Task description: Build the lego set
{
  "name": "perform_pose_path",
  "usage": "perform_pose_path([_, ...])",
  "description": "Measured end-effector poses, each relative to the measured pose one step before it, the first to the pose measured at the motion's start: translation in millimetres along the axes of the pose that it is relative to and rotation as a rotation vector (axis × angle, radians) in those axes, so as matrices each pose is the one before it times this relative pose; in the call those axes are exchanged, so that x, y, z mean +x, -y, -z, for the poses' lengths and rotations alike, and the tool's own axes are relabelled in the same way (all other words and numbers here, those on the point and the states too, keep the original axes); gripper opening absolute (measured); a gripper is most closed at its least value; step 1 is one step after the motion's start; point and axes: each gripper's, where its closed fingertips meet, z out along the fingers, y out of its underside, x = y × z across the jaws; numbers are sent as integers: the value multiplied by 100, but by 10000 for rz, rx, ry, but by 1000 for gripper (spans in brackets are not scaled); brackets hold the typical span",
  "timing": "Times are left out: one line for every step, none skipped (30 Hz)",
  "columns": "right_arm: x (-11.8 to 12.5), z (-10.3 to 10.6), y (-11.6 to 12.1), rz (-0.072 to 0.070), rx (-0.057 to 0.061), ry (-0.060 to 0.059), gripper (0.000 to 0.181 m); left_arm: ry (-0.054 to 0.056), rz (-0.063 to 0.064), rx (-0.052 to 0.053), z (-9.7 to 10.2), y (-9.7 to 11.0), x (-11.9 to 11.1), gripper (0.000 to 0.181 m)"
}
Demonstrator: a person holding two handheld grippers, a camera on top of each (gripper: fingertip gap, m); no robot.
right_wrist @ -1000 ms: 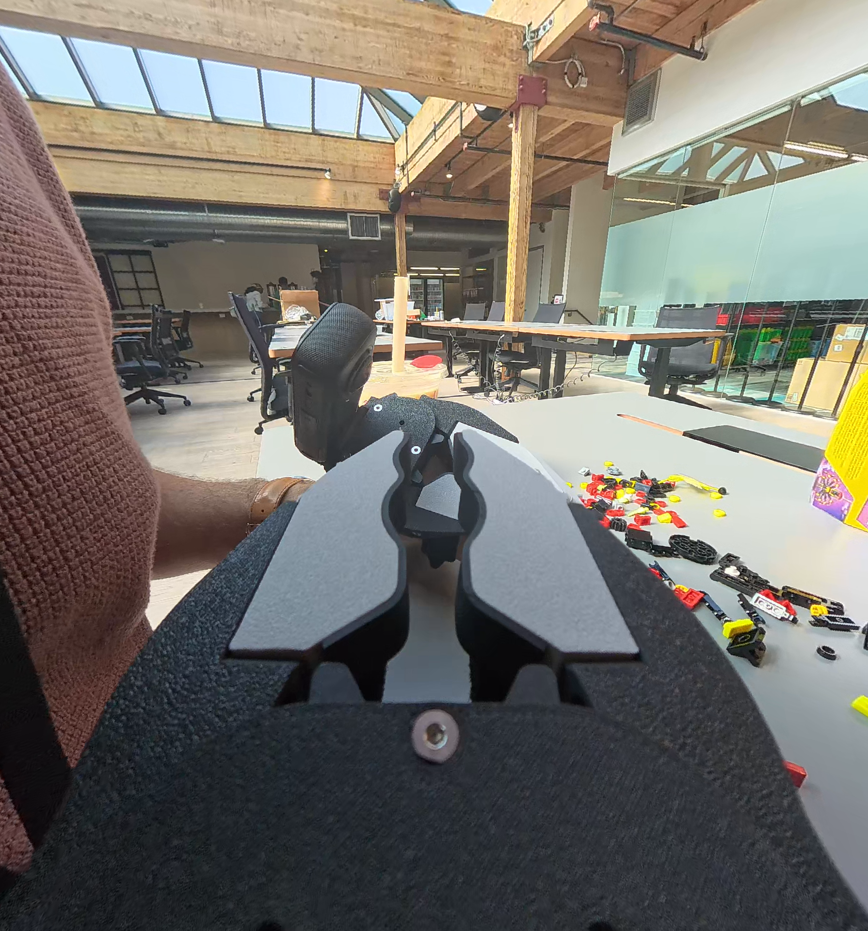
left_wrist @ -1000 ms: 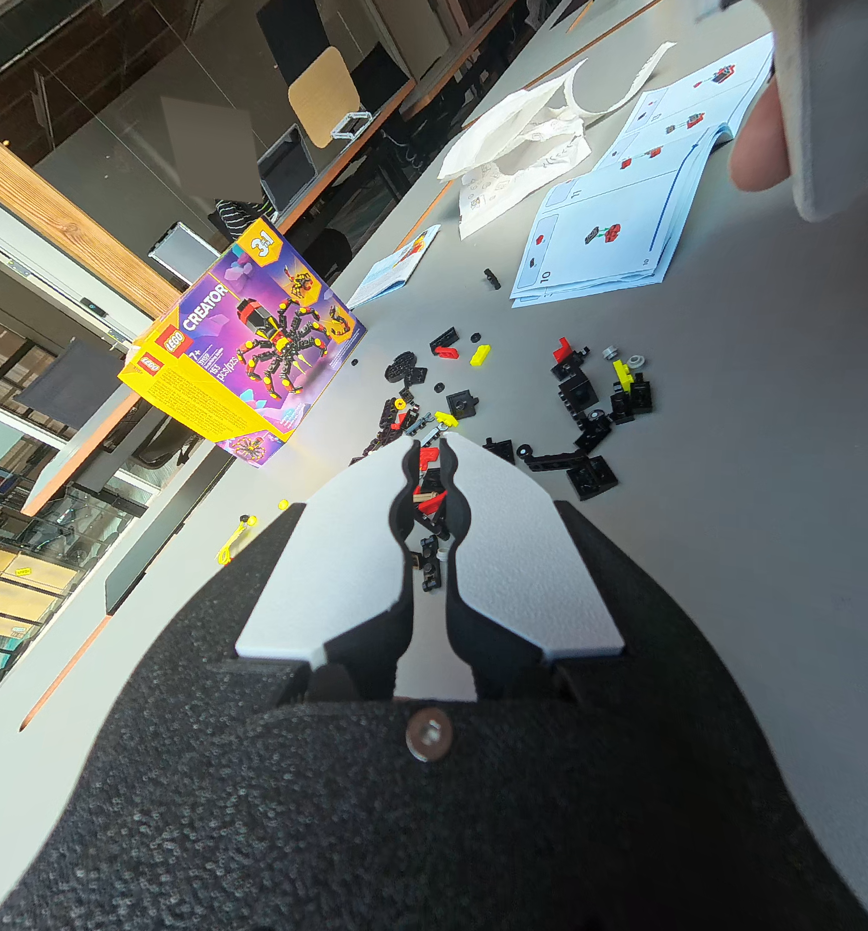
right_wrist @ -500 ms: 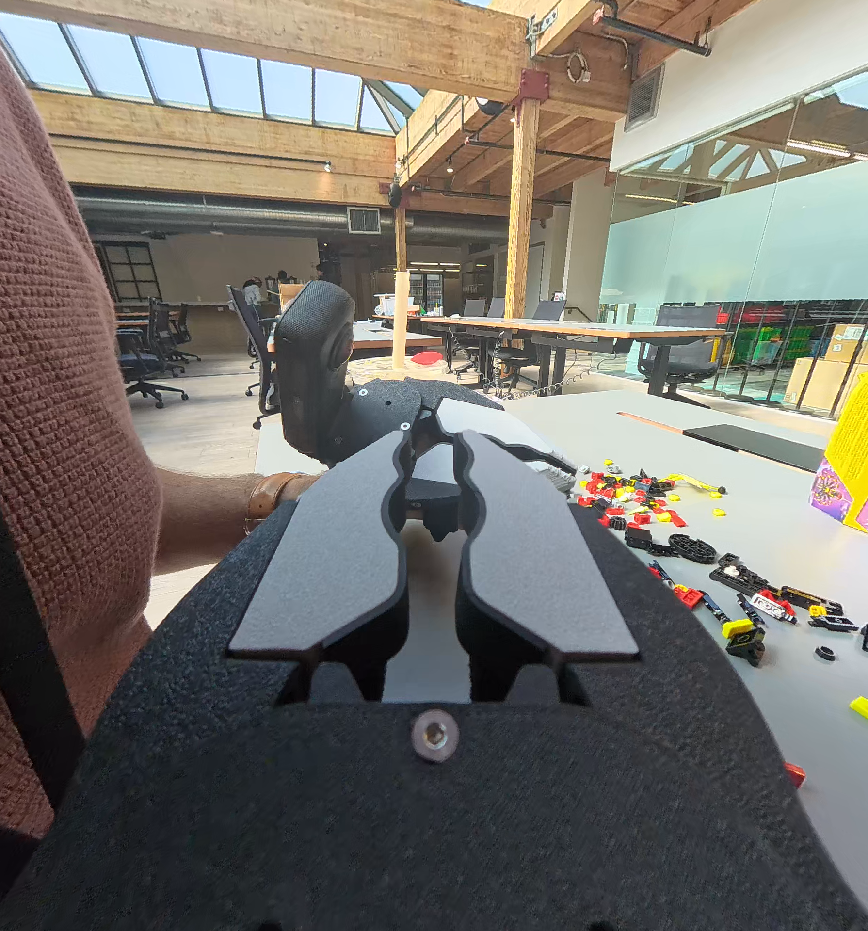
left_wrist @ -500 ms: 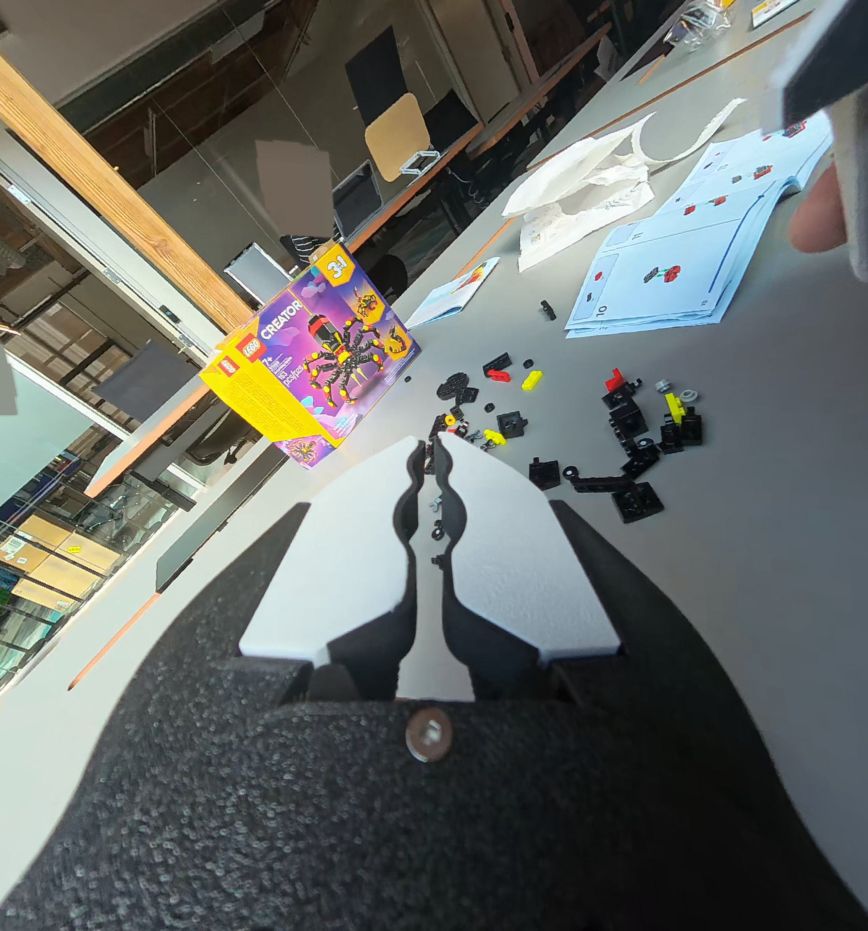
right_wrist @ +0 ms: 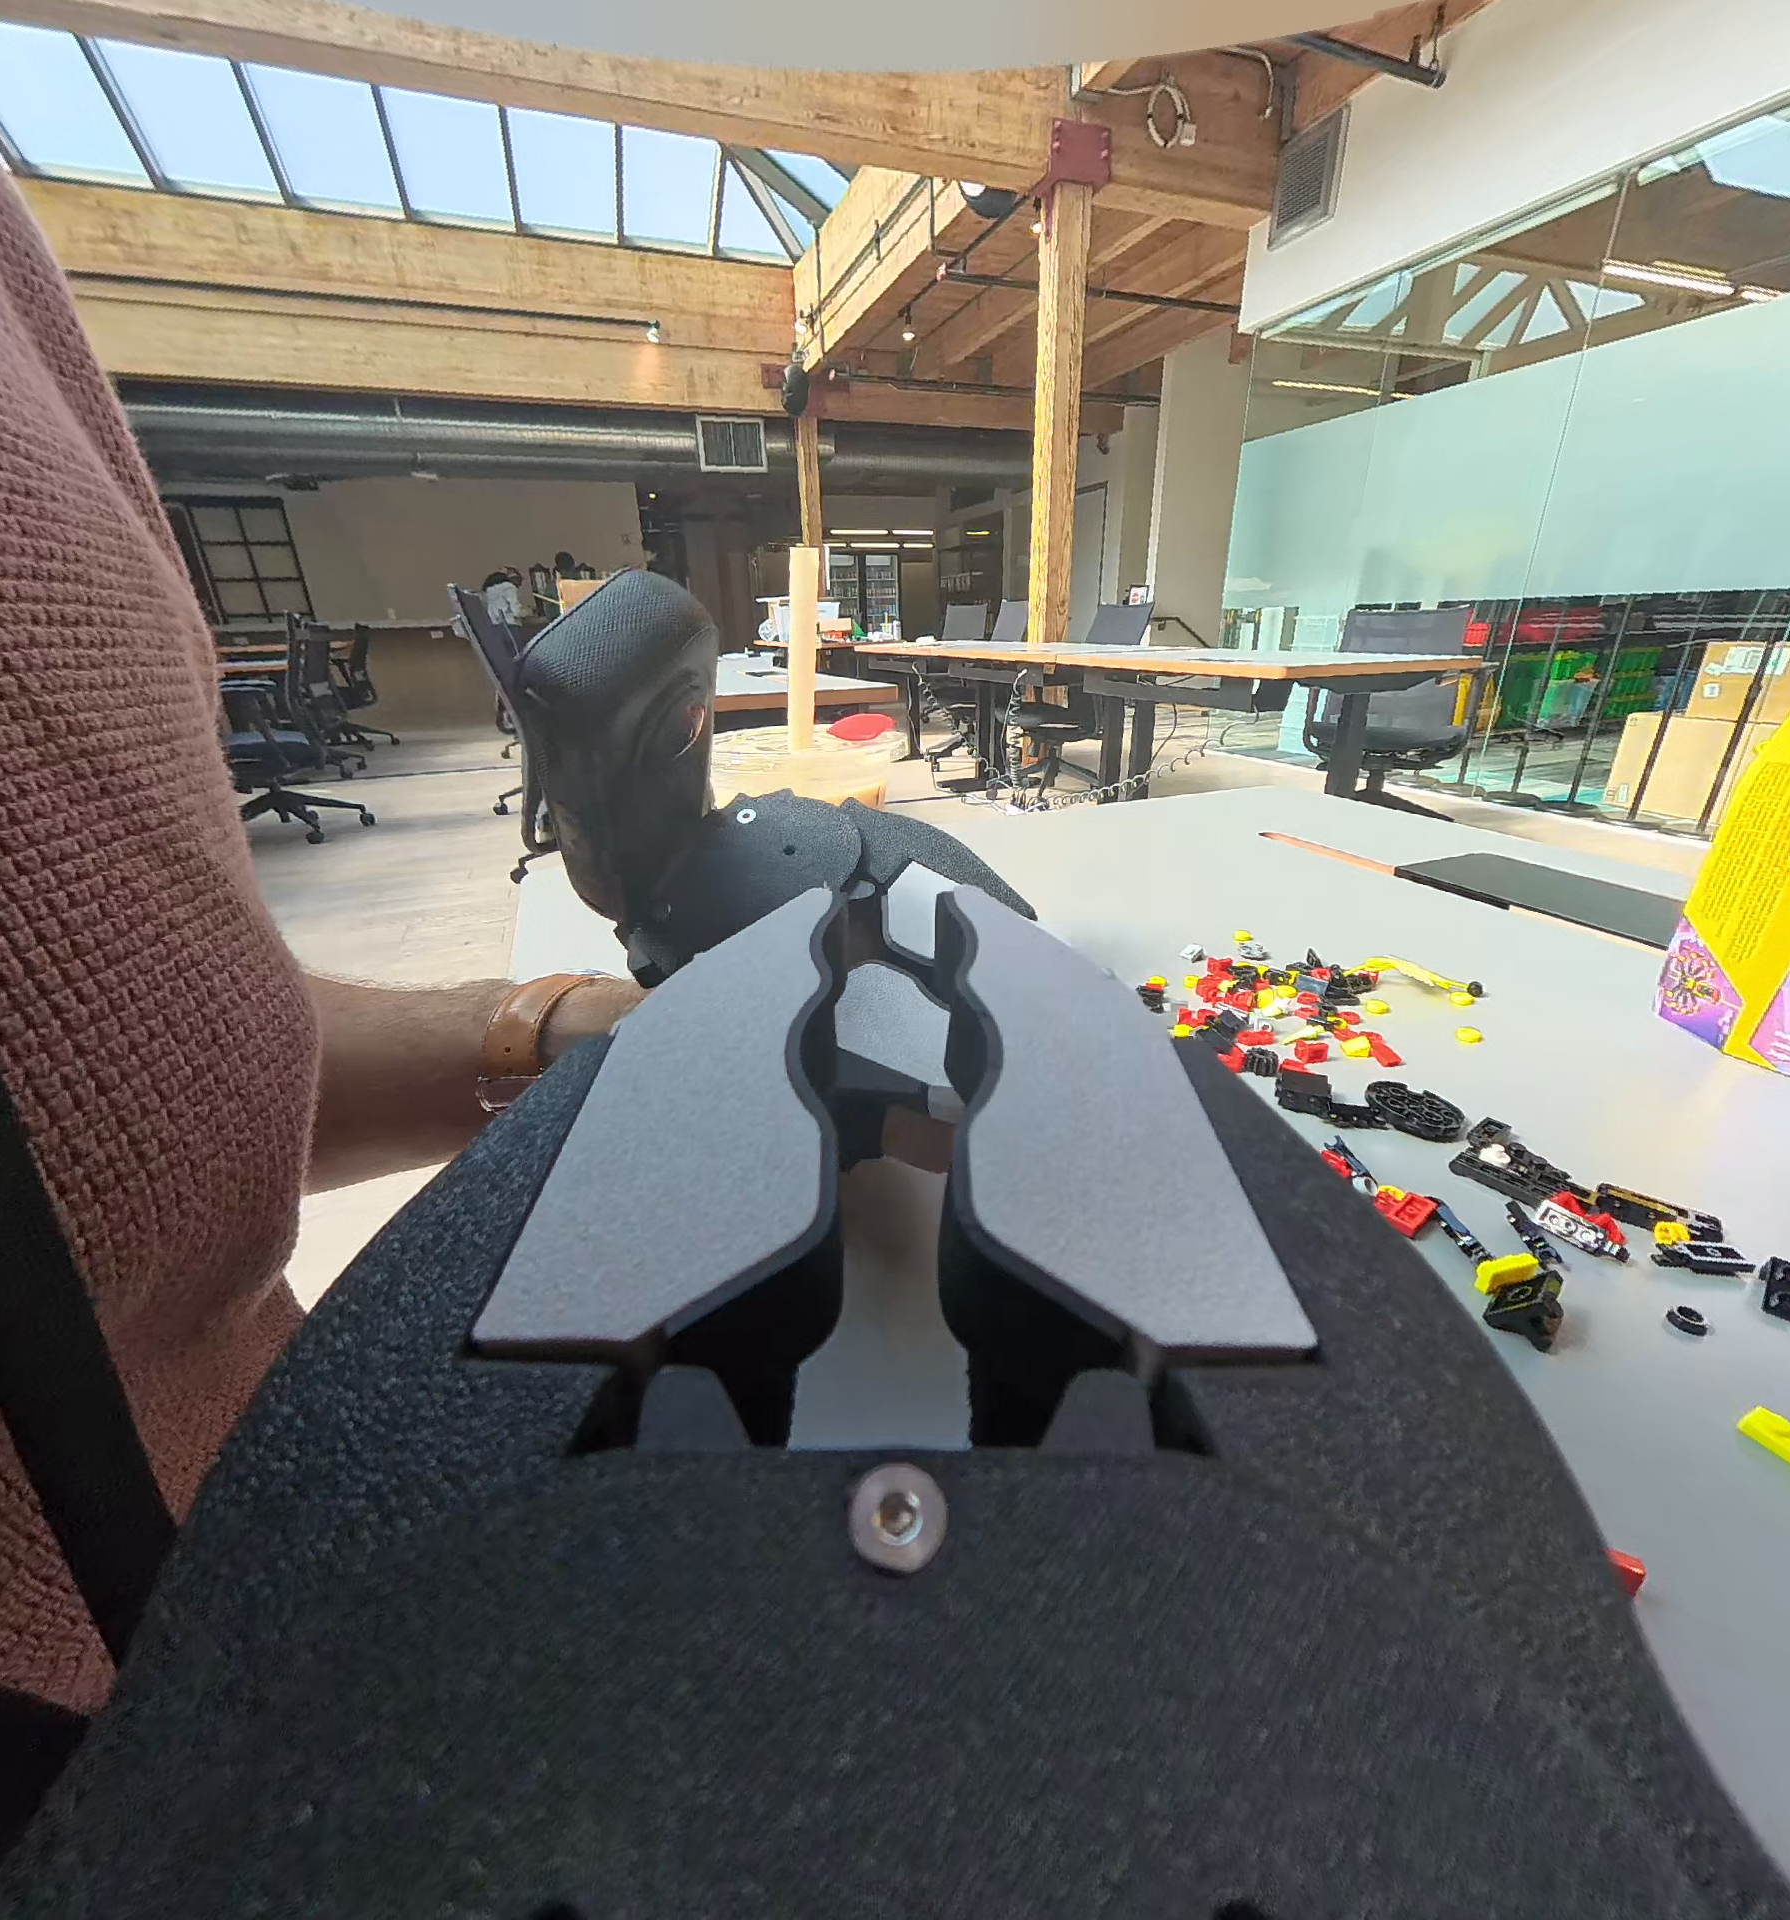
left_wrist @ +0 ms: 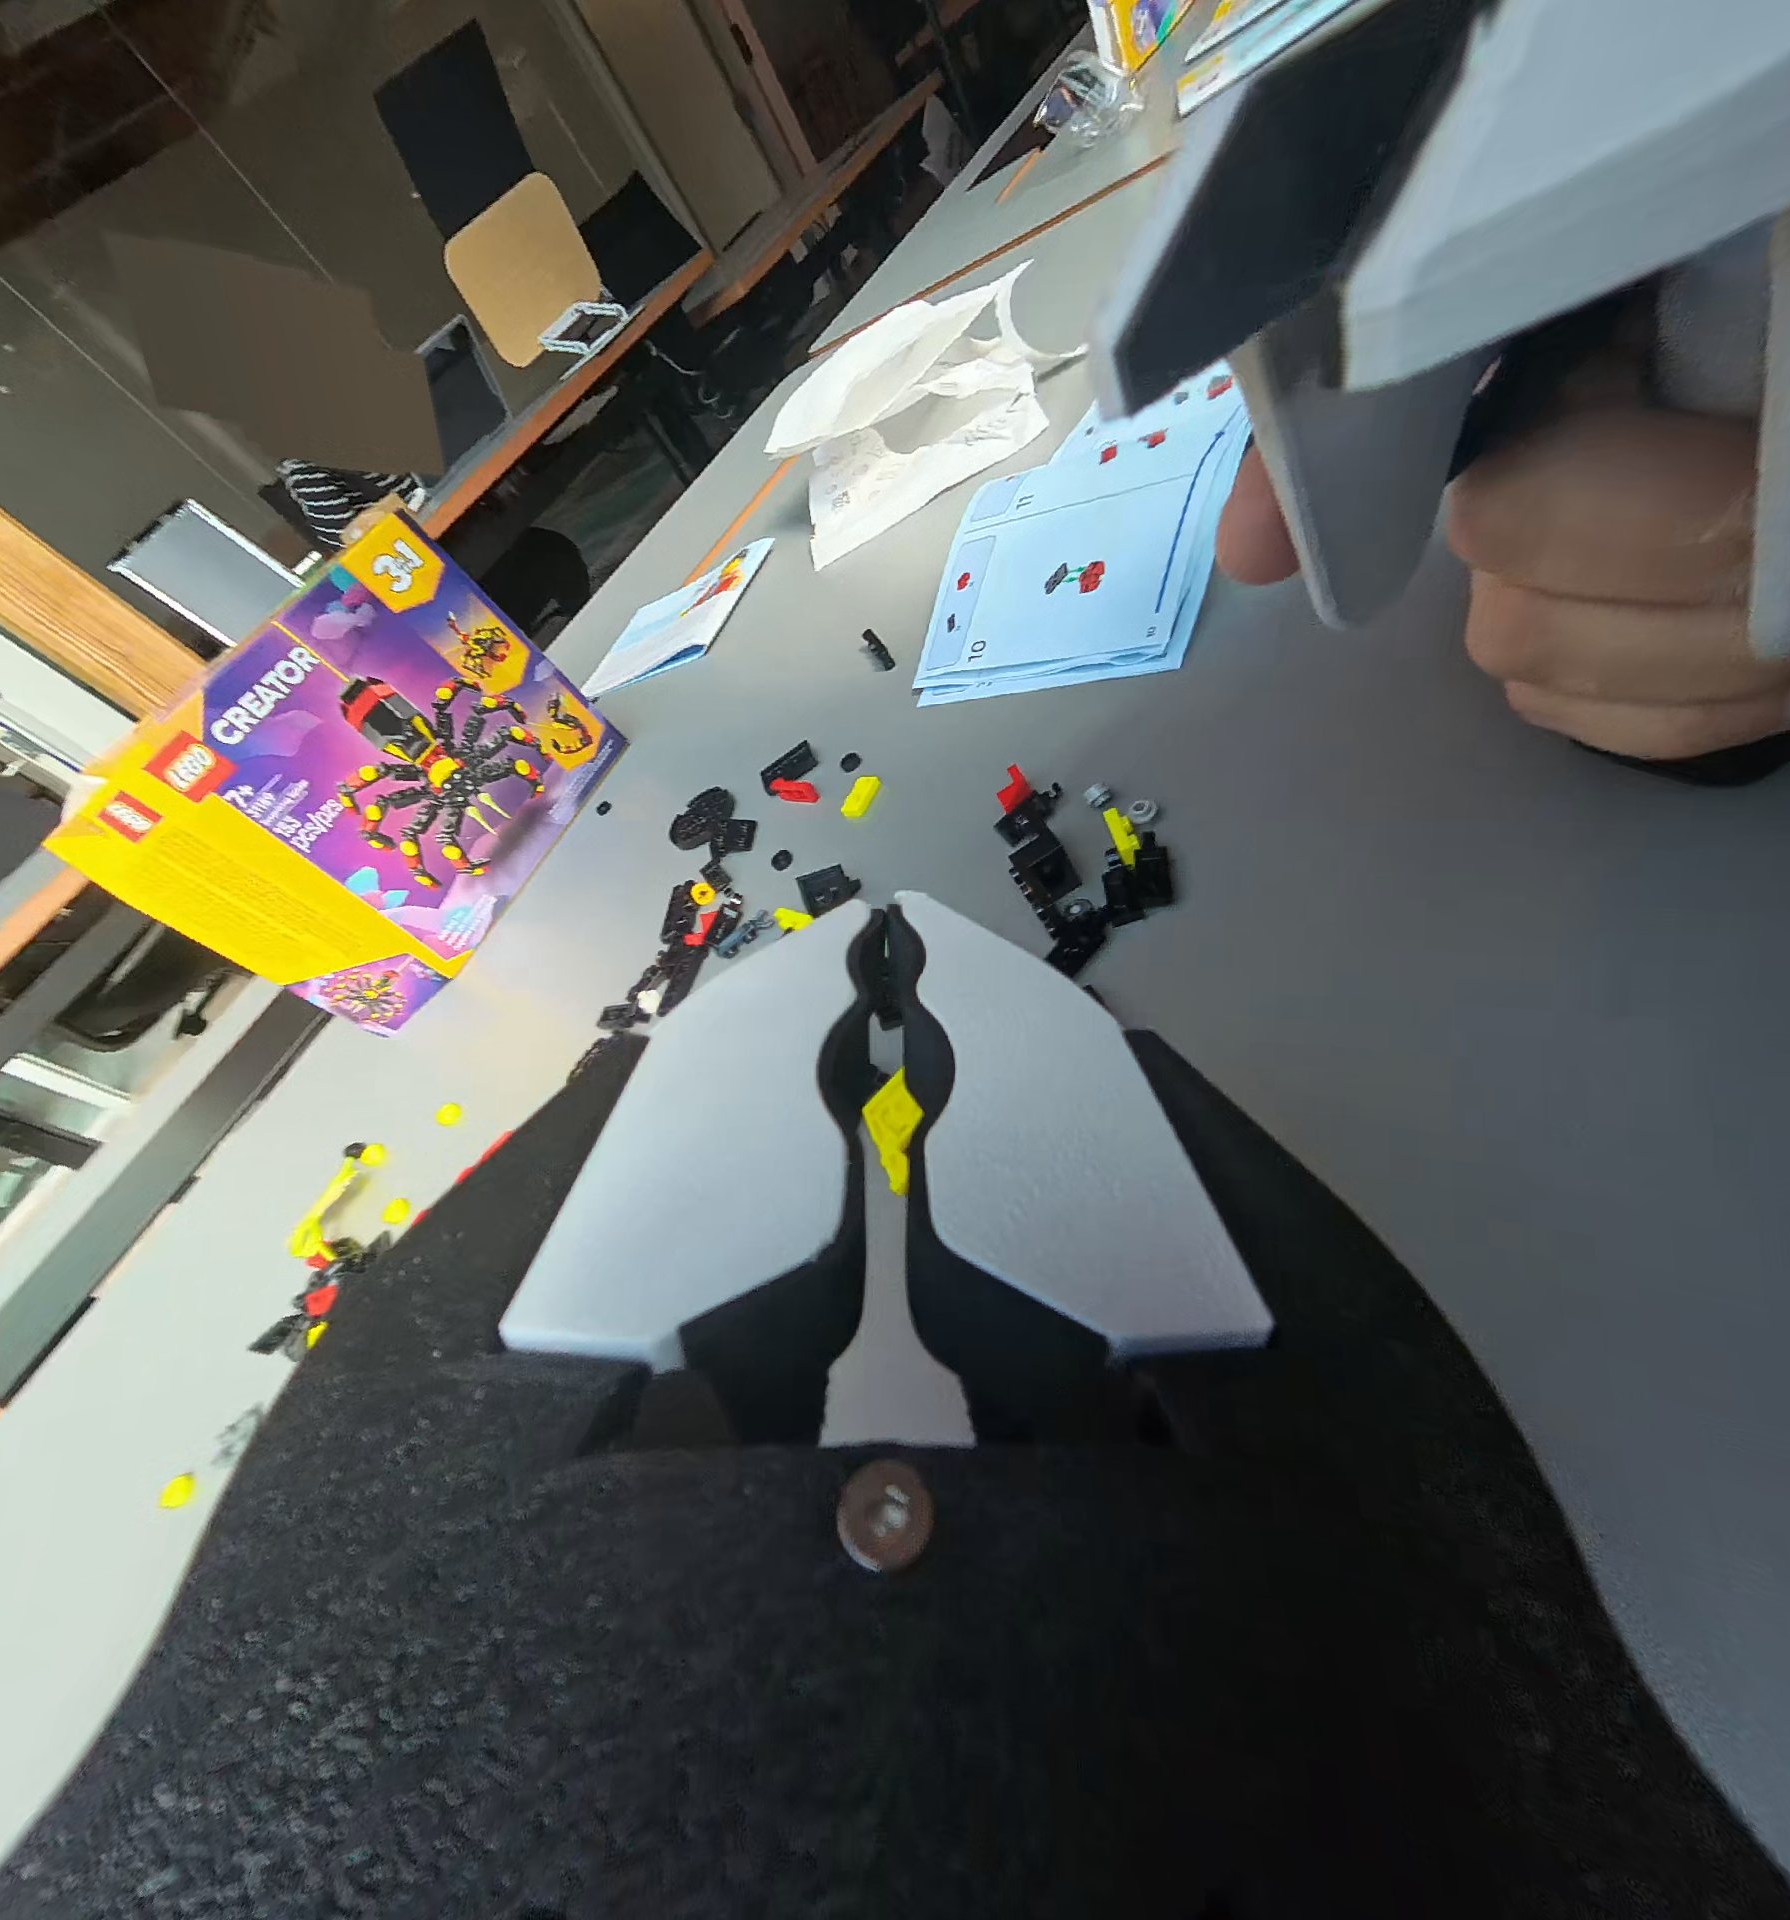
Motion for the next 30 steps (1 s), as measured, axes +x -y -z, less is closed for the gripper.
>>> perform_pose_path([40,-5,-6,-28,2,-7,15,-330,586,112,22,33,95,0])
perform_pose_path([26,11,27,-5,10,-17,15,-129,488,25,54,-130,-218,0])
perform_pose_path([-3,4,-11,-13,-1,3,15,98,343,-37,99,-217,-497,0])
perform_pose_path([-16,-15,-28,-20,-18,19,15,198,256,-102,66,-308,-566,0])
perform_pose_path([-25,-11,-17,3,-17,7,15,166,194,-216,-12,-461,-450,0])
perform_pose_path([-15,-20,-1,16,-5,6,15,77,91,-347,-119,-585,-250,0])
perform_pose_path([-48,-17,-10,12,-11,14,15,144,-65,-395,-175,-585,-206,0])
perform_pose_path([-39,-9,-22,17,-21,17,15,221,-224,-404,-197,-595,-185,0])
perform_pose_path([-50,-9,-14,20,-8,12,15,162,-352,-449,-243,-634,-7,0])
perform_pose_path([-52,-10,-12,24,-6,16,15,144,-423,-399,-221,-496,62,0])
perform_pose_path([-37,-5,-12,19,-15,9,15,116,-381,-197,-126,-175,129,0])
perform_pose_path([-20,12,-7,8,-6,3,15,-6,-250,3,-56,96,228,0])
perform_pose_path([0,0,1,-2,0,-1,15,-75,-97,83,-19,191,224,0])
perform_pose_path([12,18,10,-11,4,-2,15,-75,26,52,-28,86,130,0])
perform_pose_path([11,12,4,-18,1,4,15,-93,85,14,-40,-30,65,0])
perform_pose_path([7,15,15,-13,8,-6,15,-99,128,-1,-34,-74,56,0])
perform_pose_path([4,24,18,-5,9,0,15,-56,146,-17,-12,-81,-22,0])
perform_pose_path([-12,18,1,-5,5,5,15,37,122,-54,5,-103,-130,0])
perform_pose_path([-20,8,3,-1,1,6,15,152,166,-148,-29,-220,-295,0])
perform_pose_path([-15,4,-9,3,-7,6,15,115,194,-214,-73,-307,-282,0])
perform_pose_path([-20,0,-4,7,-3,4,15,63,177,-185,-73,-268,-237,1])
perform_pose_path([-14,18,5,8,1,6,15,69,124,-111,-39,-180,-214,1])
perform_pose_path([-18,-1,-3,6,-1,2,15,48,38,-56,-12,-122,-135,1])
perform_pose_path([-4,11,-1,-1,-2,2,15,3,-40,-31,5,-76,-23,0])
perform_pose_path([10,8,7,-5,4,-4,15,-26,-76,-6,-3,-21,87,0])
perform_pose_path([5,10,3,-10,1,-3,15,-15,-86,5,-6,2,84,0])
perform_pose_path([9,3,-1,-11,-2,2,15,-9,-106,11,-5,19,83,0])
perform_pose_path([-6,11,-1,-4,-2,2,15,-19,-105,16,-12,14,93,0])
perform_pose_path([-11,3,-7,7,-5,4,15,20,-49,11,-10,30,28,0])
perform_pose_path([-22,0,-7,12,-5,1,15,23,8,23,10,39,-25,0])
